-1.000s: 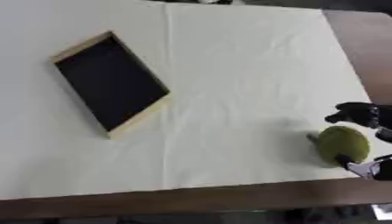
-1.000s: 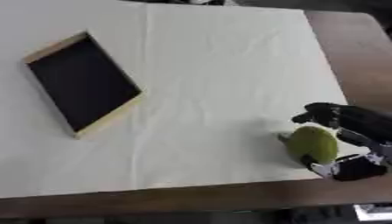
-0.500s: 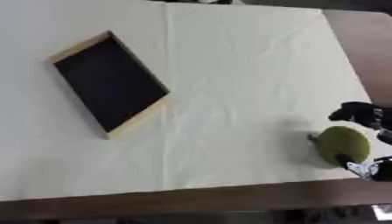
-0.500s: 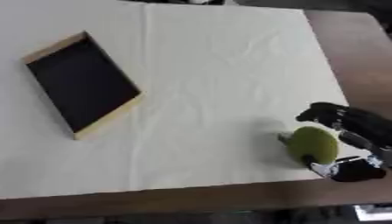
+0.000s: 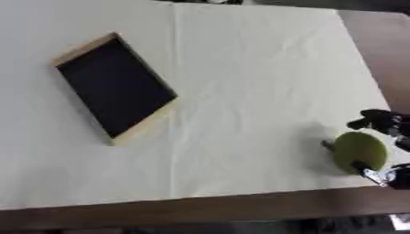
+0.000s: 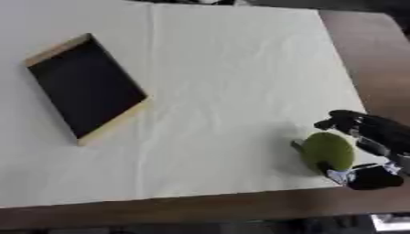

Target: Pick up objects on the table and place them in the box.

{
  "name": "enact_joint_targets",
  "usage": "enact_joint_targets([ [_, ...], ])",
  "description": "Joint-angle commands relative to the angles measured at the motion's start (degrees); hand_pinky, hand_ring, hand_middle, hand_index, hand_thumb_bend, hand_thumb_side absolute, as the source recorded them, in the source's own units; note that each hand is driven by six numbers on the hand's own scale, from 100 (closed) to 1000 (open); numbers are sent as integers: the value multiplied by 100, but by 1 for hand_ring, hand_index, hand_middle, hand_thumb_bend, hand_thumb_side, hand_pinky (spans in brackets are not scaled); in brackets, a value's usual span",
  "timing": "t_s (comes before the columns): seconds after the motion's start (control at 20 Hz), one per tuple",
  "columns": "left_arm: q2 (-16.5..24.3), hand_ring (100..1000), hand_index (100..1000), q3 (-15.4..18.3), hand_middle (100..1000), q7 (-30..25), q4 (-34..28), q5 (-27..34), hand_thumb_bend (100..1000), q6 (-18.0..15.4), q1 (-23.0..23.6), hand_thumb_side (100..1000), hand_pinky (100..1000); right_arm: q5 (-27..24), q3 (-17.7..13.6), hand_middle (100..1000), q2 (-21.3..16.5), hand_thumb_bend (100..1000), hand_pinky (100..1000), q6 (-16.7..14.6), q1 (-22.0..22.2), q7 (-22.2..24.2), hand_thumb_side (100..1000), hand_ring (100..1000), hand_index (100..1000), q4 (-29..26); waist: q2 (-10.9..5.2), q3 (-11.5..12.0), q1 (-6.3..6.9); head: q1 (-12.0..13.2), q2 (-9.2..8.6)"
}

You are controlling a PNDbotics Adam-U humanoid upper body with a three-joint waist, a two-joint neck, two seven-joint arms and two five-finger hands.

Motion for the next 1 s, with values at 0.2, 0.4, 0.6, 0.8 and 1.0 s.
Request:
enact_joint_targets([
  [0.2,80,692,743,33,719,-19,-116,6,100,-8,-42,602,680,61,-103,804,-75,269,908,-10,13,25,517,1000,929,193,-41,-5,33,115,-42],
  [0.4,67,693,743,33,719,-23,-116,5,100,-10,-46,603,680,89,-95,807,-56,278,907,-17,11,49,522,1000,929,289,-20,-1,42,165,-42],
  [0.6,56,693,743,34,720,-25,-116,4,100,-12,-48,603,680,133,-161,805,-28,290,906,-149,-23,43,524,1000,928,595,-3,1,48,162,-58],
  [0.8,44,693,743,33,720,-32,-116,5,100,-9,-49,603,680,166,-183,788,1,311,903,-285,-85,12,517,1000,926,885,7,7,54,155,-65],
  [1.0,34,693,743,26,720,-39,-116,12,100,-11,-51,603,680,234,-148,771,29,337,900,-310,-177,5,495,1000,920,1087,12,22,65,139,-76],
])
